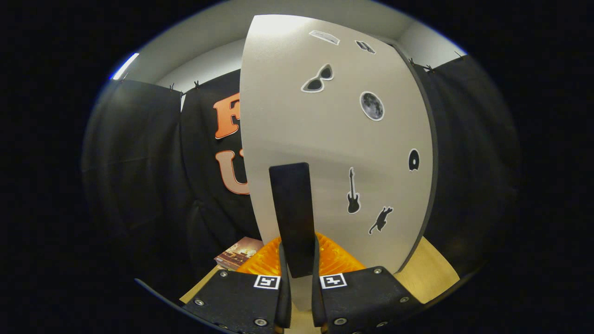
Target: Open the shoe cabinet door, grab the shoes and put them into the shoe cabinet, then close the shoe cabinet door.
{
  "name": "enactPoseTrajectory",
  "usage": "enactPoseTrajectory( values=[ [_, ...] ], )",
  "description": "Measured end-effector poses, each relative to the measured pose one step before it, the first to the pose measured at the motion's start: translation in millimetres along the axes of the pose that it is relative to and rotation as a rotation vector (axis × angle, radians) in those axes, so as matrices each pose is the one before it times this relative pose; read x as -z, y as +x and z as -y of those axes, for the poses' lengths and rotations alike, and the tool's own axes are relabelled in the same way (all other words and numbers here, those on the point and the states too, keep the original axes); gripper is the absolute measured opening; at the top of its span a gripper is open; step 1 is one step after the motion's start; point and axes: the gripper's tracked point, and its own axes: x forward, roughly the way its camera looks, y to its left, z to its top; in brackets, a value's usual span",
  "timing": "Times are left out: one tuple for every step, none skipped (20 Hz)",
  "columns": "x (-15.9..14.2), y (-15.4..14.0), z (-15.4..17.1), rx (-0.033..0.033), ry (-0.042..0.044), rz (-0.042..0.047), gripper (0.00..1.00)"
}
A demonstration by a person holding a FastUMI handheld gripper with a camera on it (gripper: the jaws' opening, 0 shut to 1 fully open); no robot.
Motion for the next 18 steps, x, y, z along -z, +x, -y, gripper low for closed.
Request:
enactPoseTrajectory(
  values=[
    [-3.69, -4.40, 4.90, 0.00940, -0.00649, -0.00139, 0.17],
    [-2.12, -4.18, 4.84, 0.01140, -0.00644, -0.00207, 0.17],
    [-0.27, -7.41, 4.93, 0.00910, -0.00330, -0.00010, 0.17],
    [1.02, -6.43, 4.26, 0.00871, 0.00409, 0.00180, 0.17],
    [3.01, -7.10, 5.50, 0.00941, 0.00753, -0.00034, 0.17],
    [0.53, -6.11, 5.77, 0.01355, 0.00704, 0.00246, 0.17],
    [-0.40, -5.10, 6.62, 0.01790, 0.00155, 0.00396, 0.17],
    [-0.02, -5.56, 6.90, 0.02166, -0.00041, 0.00576, 0.17],
    [-0.61, -5.08, 8.93, 0.02638, -0.00058, 0.00515, 0.17],
    [0.48, -4.26, 9.58, 0.02696, -0.00328, -0.00034, 0.16],
    [-1.42, -6.44, 7.74, 0.02650, 0.00333, 0.01375, 0.14],
    [0.17, 2.03, 7.34, 0.02433, -0.01959, 0.00759, 0.12],
    [-1.55, -3.93, 11.93, 0.02662, -0.01899, 0.00821, 0.12],
    [-1.02, -0.05, 11.51, 0.02628, -0.01092, 0.00215, 0.10],
    [0.58, 0.67, 11.55, 0.02403, -0.02080, 0.00172, 0.10],
    [-0.49, -1.44, 14.51, 0.03498, -0.00443, 0.00474, 0.09],
    [0.25, 0.14, 11.00, 0.02853, 0.00040, -0.00323, 0.07],
    [1.43, -1.26, 13.46, 0.02306, 0.00396, -0.00209, 0.07]
  ],
)
